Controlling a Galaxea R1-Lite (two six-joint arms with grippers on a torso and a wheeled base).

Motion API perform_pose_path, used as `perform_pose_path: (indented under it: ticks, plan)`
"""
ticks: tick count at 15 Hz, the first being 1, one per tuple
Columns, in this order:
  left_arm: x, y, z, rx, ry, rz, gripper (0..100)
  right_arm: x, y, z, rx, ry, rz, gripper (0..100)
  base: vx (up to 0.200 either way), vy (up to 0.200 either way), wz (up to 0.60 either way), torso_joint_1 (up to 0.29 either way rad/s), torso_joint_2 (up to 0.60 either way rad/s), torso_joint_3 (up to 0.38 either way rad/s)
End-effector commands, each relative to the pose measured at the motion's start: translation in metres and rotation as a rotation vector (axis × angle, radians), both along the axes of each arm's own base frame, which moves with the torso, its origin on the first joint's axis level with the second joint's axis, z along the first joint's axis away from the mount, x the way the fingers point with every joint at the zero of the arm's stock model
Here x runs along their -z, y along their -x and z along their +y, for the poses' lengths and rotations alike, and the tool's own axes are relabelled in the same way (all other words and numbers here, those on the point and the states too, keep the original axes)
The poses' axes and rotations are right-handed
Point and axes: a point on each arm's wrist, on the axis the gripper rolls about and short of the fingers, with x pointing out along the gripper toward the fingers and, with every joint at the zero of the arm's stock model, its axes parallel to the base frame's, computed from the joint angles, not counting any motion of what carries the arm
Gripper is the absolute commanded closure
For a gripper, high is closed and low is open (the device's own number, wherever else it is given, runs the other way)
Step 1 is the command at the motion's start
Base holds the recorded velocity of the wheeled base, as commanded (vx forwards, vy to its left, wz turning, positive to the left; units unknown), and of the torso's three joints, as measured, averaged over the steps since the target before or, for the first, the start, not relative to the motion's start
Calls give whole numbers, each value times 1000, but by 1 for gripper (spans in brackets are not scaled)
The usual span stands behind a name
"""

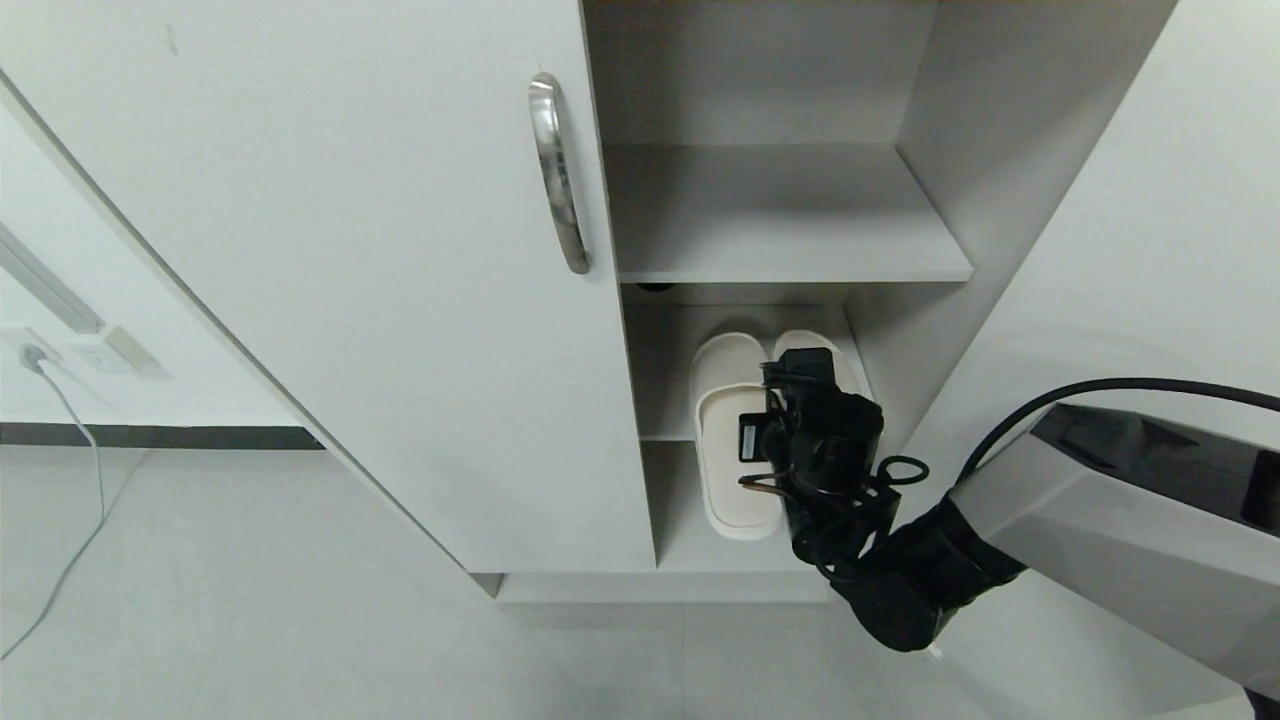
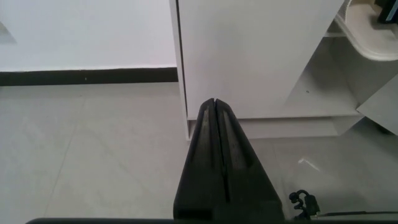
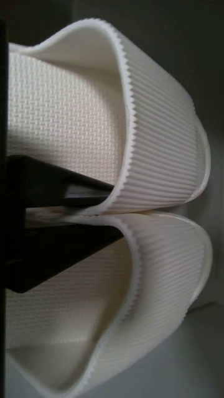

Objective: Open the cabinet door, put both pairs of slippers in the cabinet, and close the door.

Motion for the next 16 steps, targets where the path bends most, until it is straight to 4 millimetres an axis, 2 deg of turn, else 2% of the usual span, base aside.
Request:
perform_pose_path:
  ticks: [1,4,10,13,16]
  plan:
    - [0,0,0,-1,0,1,100,3,-7,2,8,-2,-2,100,0,0,0,0,0,0]
    - [0,0,0,0,1,1,100,7,-8,2,9,3,4,100,200,0,0,2,1,1]
    - [0,0,0,0,6,1,100,6,-17,5,15,-6,-3,100,0,0,0,0,0,0]
    - [0,0,0,0,6,1,100,9,-28,8,26,-9,-8,100,0,0,0,0,0,0]
    - [0,0,0,-1,6,1,100,4,-43,10,40,-40,11,100,0,0,0,0,0,0]
